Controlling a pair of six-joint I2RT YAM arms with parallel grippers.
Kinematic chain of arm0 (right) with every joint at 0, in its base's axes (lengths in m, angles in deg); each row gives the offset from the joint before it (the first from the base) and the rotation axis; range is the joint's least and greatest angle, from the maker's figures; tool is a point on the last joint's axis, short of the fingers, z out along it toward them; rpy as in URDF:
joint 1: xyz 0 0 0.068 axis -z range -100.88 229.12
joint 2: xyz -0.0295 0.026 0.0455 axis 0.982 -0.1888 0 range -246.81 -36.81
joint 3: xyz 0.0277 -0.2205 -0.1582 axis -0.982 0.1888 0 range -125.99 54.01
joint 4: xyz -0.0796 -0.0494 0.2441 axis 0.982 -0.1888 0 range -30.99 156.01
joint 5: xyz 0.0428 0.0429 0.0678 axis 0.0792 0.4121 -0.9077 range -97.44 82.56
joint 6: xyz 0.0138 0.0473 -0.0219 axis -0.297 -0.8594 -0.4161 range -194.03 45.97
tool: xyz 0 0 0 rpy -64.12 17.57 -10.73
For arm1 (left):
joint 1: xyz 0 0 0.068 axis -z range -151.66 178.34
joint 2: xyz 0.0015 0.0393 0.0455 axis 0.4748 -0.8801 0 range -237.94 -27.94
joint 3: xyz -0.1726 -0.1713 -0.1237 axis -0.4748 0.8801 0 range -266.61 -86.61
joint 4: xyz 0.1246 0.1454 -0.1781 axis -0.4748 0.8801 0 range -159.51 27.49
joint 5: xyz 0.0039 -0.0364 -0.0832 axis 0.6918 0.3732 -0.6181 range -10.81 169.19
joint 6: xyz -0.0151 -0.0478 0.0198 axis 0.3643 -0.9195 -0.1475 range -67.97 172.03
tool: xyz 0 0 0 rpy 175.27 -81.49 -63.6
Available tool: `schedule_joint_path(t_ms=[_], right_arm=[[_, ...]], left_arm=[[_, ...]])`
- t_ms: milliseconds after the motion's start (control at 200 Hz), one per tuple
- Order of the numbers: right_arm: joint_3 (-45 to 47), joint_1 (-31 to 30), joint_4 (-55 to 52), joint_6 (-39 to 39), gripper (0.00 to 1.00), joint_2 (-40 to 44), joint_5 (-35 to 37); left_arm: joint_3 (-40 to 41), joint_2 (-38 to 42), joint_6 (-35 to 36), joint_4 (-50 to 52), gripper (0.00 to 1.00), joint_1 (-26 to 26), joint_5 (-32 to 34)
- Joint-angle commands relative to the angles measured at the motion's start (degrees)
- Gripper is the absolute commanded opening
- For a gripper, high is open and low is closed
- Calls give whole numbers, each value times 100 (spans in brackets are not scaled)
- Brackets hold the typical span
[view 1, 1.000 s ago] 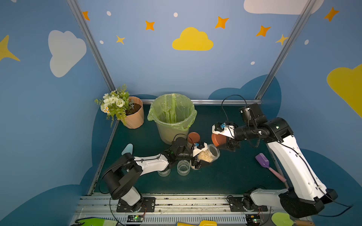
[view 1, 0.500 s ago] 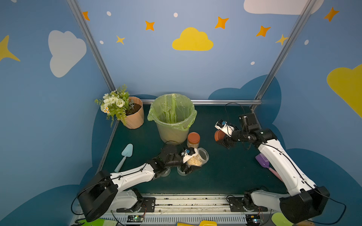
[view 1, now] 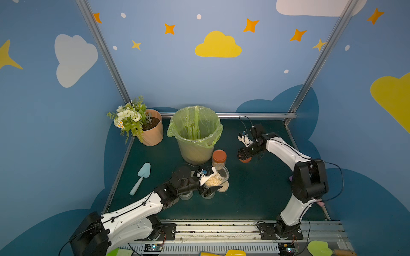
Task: Empty expired oatmeal from jars
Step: Place the lid at the center of the board.
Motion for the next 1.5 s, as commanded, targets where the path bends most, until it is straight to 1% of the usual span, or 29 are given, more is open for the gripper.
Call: schedule_joint_path(t_ms=[0, 55, 130, 285, 451, 476, 496, 626, 701, 811, 961, 1071, 1141, 1387, 1397, 1417, 1497], right_arm=[[-445, -40, -246, -819, 71, -478, 550], [-633, -51, -403, -1076, 71, -742, 708], [-771, -86, -484, -1230, 71, -1018, 685], [-969, -133, -734, -1630, 75, -1435, 938], [-1015, -141, -851, -1837, 83, -1671, 908], [-1026, -148, -872, -1849, 87, -1685, 881], [-1035, -155, -892, -1867, 88, -1708, 893], [-1035, -236, -897, -1967, 89, -1591, 1054], [-1008, -238, -865, -2031, 89, -1417, 936], [-1039, -264, -919, -2053, 89, -1207, 1025], [-893, -298, -900, -2054, 89, -920, 1041], [-746, -308, -884, -2049, 89, -746, 928], [-716, -297, -902, -1990, 89, -742, 831], [-571, -308, -735, -2040, 89, -799, 895], [-573, -308, -735, -2040, 90, -799, 888], [-575, -304, -739, -2030, 94, -806, 891], [-624, -300, -703, -1984, 94, -855, 986]], left_arm=[[-78, 236, 120, -57, 3, -10, 208], [-86, 271, 131, -17, 3, -7, 253], [-78, 279, 123, 9, 4, -10, 300], [-69, 282, 104, -41, 3, -12, 433], [-100, 307, 104, 1, 3, -8, 501], [-104, 314, 102, 3, 3, -8, 519], [-104, 316, 105, 11, 4, -7, 526], [-128, 342, 95, 5, 4, -7, 565], [-156, 351, 87, 15, 3, -7, 579], [-226, 370, 77, 73, 3, -9, 563], [-244, 382, 47, 56, 3, -9, 529], [-271, 361, 39, 79, 3, -7, 466], [-296, 360, 25, 100, 4, -8, 445], [-350, 343, 24, 131, 4, -14, 396], [-350, 352, 25, 134, 3, -9, 405], [-350, 356, 18, 130, 3, -4, 412], [-332, 363, -7, 89, 4, -8, 401]])
